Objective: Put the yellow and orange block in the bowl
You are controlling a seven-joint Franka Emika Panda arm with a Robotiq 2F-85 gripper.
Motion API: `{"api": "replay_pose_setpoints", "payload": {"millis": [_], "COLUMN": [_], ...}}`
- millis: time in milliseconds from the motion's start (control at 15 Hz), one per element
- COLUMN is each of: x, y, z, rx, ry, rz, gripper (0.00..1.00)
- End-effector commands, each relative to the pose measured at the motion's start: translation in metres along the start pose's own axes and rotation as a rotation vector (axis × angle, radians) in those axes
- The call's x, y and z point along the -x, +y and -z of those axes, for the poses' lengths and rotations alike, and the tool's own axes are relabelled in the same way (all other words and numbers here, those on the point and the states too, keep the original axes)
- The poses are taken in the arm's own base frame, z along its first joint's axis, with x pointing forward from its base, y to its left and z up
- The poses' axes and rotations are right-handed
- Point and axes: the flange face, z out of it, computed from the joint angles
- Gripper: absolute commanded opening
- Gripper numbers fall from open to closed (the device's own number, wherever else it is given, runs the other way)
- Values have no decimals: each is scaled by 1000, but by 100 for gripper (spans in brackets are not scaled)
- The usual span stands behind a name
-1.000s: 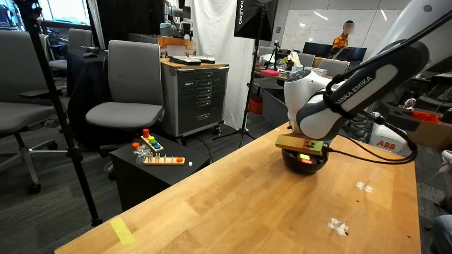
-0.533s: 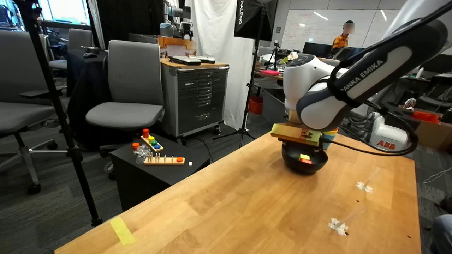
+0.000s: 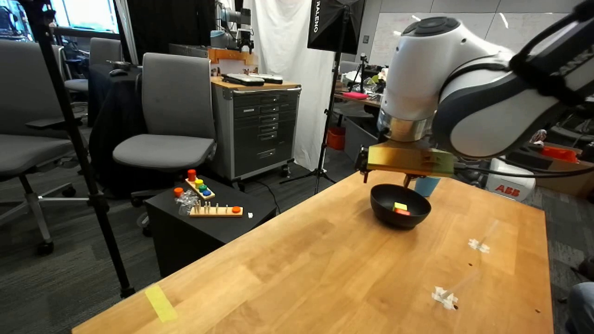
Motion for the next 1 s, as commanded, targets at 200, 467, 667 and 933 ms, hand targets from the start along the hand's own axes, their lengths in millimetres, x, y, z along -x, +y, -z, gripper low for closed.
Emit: {"api": "replay_pose_setpoints", "payload": {"millis": [200,467,667,933], "x": [76,116,138,159], "y": [59,94,117,134], "z": [90,120,131,142], "rx": [-93,-131,-150,-189], "ry": [-4,-24,-52,-92], "rz": [353,562,728,944], "gripper": [100,100,100,100]}}
